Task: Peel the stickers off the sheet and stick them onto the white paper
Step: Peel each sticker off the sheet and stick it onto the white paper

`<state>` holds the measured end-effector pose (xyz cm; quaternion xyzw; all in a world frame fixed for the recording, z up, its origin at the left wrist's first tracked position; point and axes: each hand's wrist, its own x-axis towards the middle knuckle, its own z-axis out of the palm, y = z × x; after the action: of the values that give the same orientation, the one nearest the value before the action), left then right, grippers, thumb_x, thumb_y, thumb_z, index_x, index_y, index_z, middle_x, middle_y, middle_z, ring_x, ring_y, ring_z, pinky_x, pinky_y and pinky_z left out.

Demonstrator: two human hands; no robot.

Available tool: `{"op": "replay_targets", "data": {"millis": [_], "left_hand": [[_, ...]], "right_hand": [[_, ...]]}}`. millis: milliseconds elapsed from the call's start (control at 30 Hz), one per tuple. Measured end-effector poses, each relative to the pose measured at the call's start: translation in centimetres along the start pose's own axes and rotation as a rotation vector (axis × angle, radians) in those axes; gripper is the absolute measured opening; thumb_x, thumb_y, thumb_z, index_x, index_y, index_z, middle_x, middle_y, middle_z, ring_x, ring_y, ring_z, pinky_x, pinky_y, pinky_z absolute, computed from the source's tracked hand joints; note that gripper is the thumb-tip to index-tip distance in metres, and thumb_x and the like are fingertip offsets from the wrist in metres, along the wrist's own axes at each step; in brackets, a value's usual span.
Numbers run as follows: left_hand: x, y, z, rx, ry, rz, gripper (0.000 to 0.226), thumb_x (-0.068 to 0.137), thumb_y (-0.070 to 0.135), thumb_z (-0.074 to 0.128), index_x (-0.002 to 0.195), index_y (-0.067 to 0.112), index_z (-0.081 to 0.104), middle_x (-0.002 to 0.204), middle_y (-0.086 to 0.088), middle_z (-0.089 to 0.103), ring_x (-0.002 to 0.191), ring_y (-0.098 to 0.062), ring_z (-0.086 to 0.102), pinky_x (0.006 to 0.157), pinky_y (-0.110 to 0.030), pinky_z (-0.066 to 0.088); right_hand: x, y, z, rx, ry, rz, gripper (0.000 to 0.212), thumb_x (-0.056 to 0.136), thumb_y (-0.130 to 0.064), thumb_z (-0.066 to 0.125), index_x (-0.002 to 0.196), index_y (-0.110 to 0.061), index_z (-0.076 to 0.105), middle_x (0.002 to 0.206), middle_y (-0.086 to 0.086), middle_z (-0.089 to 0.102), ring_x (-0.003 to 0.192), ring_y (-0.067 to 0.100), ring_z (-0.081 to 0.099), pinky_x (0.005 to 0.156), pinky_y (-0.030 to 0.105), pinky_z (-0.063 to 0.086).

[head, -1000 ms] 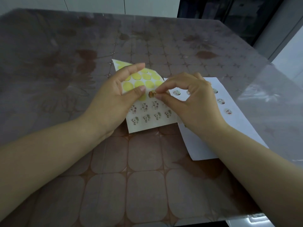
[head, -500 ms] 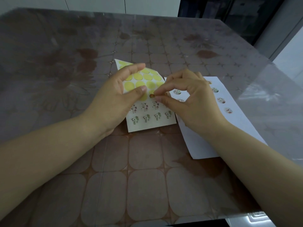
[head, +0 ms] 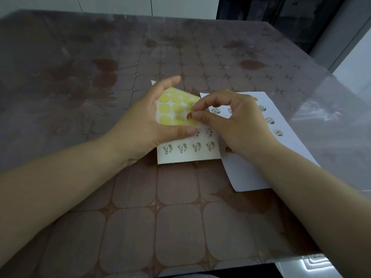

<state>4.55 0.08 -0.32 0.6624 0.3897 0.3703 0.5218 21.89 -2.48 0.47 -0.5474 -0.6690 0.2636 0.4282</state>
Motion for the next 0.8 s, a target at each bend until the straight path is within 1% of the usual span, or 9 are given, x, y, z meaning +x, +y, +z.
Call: {"op": "replay_targets", "data": {"millis": [100,200,267,367,400,533,633,700,800], "left_hand": [[-0.1,0.2,0.1,-0.009,0.008,0.003,0.096,0.051,0.014,0.081,0.134,0.037,0.038,0.123,0.006,0.06,0.106,-0.007,0.064,0.09,-0.025,0.053],[-0.1,0.0,0.1,0.041,0.022,0.011,0.096,0.051,0.021,0.082,0.134,0.041,0.039,0.127,0.007,0.057,0.109,-0.005,0.061,0.094,-0.03,0.051],[-0.1,-0.2,0.0,0.078,0.04,0.014,0.097,0.05,0.026,0.09,0.13,0.047,0.041,0.131,0.01,0.053,0.116,-0.005,0.057,0.1,-0.034,0.048],[0.1,-0.5,-0.2,0.059,0.056,0.011,0.09,0.049,0.03,0.087,0.126,0.052,0.044,0.135,0.009,0.051,0.12,-0.009,0.054,0.102,-0.037,0.045],[0.1,-0.6,-0.2,0.044,0.054,0.007,0.09,0.049,0.03,0.086,0.126,0.052,0.045,0.134,0.008,0.052,0.119,-0.009,0.055,0.1,-0.036,0.047],[0.3,-0.5,0.1,0.005,0.046,0.019,0.092,0.051,0.019,0.09,0.128,0.046,0.047,0.128,0.008,0.057,0.105,-0.003,0.063,0.087,-0.022,0.053],[0.3,-0.3,0.2,-0.041,0.04,0.015,0.09,0.051,0.015,0.083,0.129,0.042,0.047,0.124,0.007,0.059,0.1,-0.002,0.066,0.074,-0.014,0.053],[0.2,-0.3,0.3,-0.047,0.028,0.016,0.092,0.051,0.012,0.086,0.129,0.042,0.047,0.124,0.008,0.06,0.1,-0.004,0.066,0.074,-0.015,0.053],[0.2,-0.2,0.3,-0.057,0.035,0.023,0.089,0.052,0.013,0.078,0.131,0.039,0.046,0.122,0.008,0.06,0.1,-0.004,0.066,0.076,-0.015,0.053]], "right_hand": [[0.1,0.0,-0.3,0.042,0.05,0.067,0.007,0.077,-0.032,0.072,0.073,-0.035,0.067,0.073,-0.03,0.06,0.084,-0.008,0.052,0.069,0.005,0.038],[0.2,-0.9,-2.1,-0.027,0.055,0.108,0.005,0.075,-0.037,0.071,0.072,-0.034,0.069,0.073,-0.021,0.064,0.068,0.001,0.053,0.06,0.009,0.04],[0.1,-1.8,-4.7,-0.107,-0.065,0.166,0.01,0.071,-0.042,0.072,0.073,-0.033,0.071,0.075,-0.015,0.07,0.06,0.008,0.051,0.054,0.013,0.039],[-0.7,-2.6,-8.9,-0.303,-0.241,0.247,0.033,0.049,-0.059,0.066,0.074,-0.039,0.071,0.081,-0.02,0.07,0.078,0.002,0.062,0.078,0.022,0.044],[-1.2,-2.6,-9.9,-0.358,-0.26,0.275,0.035,0.045,-0.06,0.065,0.073,-0.041,0.071,0.08,-0.021,0.069,0.078,0.001,0.062,0.08,0.023,0.044],[-2.8,-0.2,-10.6,-0.407,-0.244,0.421,0.013,0.059,-0.049,0.074,0.068,-0.041,0.071,0.074,-0.029,0.065,0.074,-0.001,0.059,0.068,0.019,0.037],[-3.2,1.7,-10.2,-0.304,-0.194,0.522,0.006,0.064,-0.036,0.078,0.068,-0.033,0.074,0.07,-0.022,0.067,0.076,0.002,0.057,0.068,0.022,0.04],[-3.1,2.1,-9.9,-0.258,-0.14,0.551,0.005,0.066,-0.031,0.079,0.066,-0.027,0.075,0.073,-0.017,0.069,0.076,0.003,0.057,0.069,0.02,0.042],[-3.1,2.3,-9.7,-0.241,-0.116,0.55,0.005,0.066,-0.029,0.079,0.065,-0.027,0.076,0.075,-0.016,0.069,0.078,0.004,0.059,0.074,0.023,0.044]]}}
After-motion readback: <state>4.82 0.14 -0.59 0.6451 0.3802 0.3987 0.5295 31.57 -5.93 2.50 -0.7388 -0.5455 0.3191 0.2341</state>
